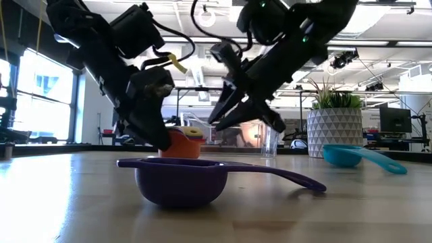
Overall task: Nest measuring cups in basket
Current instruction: Stack the green measuring cup on the top of the yellow measuring cup
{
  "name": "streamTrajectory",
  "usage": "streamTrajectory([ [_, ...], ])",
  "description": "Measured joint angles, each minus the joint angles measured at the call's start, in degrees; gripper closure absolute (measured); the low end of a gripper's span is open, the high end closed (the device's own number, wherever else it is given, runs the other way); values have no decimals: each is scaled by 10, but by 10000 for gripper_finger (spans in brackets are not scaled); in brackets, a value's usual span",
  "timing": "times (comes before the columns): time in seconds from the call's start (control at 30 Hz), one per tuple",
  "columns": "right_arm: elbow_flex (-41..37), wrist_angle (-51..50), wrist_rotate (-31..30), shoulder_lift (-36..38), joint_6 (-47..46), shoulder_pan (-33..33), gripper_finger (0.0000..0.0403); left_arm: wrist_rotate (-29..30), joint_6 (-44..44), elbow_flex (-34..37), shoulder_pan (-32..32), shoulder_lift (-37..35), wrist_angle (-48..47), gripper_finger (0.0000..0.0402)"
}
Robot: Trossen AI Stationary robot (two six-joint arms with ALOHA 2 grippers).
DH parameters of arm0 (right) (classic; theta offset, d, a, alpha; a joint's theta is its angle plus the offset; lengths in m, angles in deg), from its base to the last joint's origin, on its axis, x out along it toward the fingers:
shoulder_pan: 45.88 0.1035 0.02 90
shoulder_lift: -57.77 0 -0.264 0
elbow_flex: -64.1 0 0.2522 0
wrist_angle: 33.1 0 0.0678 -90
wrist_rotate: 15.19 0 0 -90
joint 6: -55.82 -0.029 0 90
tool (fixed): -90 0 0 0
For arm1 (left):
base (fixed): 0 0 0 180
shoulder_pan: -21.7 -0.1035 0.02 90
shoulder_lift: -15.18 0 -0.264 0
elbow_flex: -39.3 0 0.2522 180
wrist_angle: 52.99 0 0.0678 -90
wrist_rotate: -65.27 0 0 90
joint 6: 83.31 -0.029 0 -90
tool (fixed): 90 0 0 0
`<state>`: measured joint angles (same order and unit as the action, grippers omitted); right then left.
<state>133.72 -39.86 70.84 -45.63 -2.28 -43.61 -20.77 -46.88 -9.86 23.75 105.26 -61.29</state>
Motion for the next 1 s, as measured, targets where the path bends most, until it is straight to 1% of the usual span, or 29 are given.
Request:
streamTrajectory([
  [0.17,0,-92,-30,57,5,5,332,-19,0,0,1,-12,-9,330],
  [0.3,0,-154,-46,97,-37,21,332,-19,-5,0,2,-37,-19,330],
  [0.47,0,-222,-44,129,-128,52,332,-18,-17,-1,2,-82,-45,330],
  [0.53,0,-243,-35,138,-170,68,332,-17,-28,1,2,-108,-68,330],
  [0.6,0,-267,-24,146,-217,88,332,-17,-39,0,2,-130,-69,330],
  [0.73,0,-292,-13,160,-303,133,332,-18,-67,0,2,-183,-87,330],
  [0.8,0,-288,-8,163,-352,158,332,-18,-80,0,2,-213,-100,330],
  [1.0,0,-310,18,166,-505,236,332,-14,-116,0,2,-285,-103,330],
])
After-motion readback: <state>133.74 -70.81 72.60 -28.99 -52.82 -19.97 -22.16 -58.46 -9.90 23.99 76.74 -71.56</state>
